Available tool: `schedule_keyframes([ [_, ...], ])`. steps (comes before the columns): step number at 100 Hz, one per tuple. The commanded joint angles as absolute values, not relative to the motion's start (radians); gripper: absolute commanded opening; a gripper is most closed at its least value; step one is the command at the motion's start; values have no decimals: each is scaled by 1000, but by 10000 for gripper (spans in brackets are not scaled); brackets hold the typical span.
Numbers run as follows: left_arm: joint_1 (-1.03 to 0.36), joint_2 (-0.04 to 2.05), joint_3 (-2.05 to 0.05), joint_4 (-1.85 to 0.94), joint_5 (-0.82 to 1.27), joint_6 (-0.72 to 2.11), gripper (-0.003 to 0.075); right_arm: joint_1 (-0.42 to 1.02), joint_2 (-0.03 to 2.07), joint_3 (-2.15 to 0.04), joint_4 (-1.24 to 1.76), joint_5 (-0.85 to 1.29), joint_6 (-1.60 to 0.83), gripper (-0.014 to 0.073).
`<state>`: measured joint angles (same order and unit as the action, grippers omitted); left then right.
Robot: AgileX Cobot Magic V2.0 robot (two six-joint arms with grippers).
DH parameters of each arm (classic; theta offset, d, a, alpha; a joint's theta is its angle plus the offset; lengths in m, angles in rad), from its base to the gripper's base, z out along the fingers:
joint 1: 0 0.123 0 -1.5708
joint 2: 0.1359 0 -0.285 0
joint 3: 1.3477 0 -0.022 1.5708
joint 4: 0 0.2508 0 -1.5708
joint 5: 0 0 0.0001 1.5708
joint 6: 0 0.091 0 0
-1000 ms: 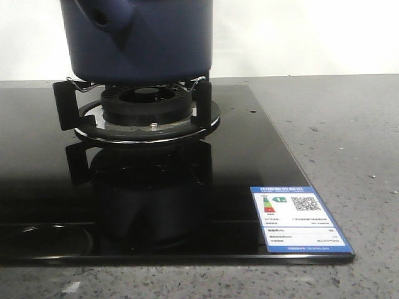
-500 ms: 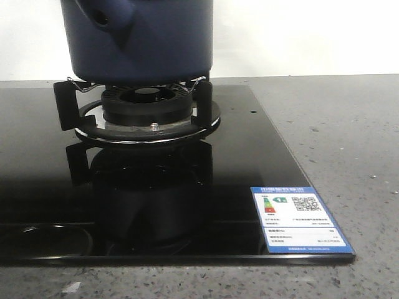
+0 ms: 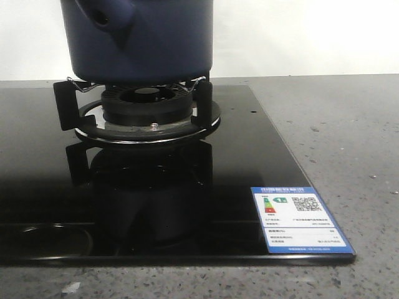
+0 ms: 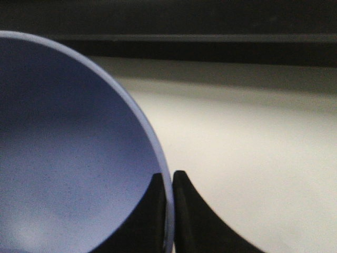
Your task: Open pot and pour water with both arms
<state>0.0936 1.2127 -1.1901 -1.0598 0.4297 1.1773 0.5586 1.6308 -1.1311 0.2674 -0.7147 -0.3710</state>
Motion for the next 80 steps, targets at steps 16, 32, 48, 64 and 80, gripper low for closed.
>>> schedule_keyframes([
  [16,95,1179,-1234,-1111,380,1169,355,565,1574,-1136,217,-973,-365,-43],
  [32,95,1179,-1234,-1111,380,1169,355,565,1574,-1136,161,-1043,-365,-43],
  [48,95,1179,-1234,-1111,380,1169,355,565,1574,-1136,118,-1072,-365,-42],
  [64,95,1179,-1234,-1111,380,1169,355,565,1574,-1136,118,-1088,-365,-42],
  [80,95,1179,-1234,-1111,380,1169,355,565,1574,-1136,115,-1109,-365,-43],
])
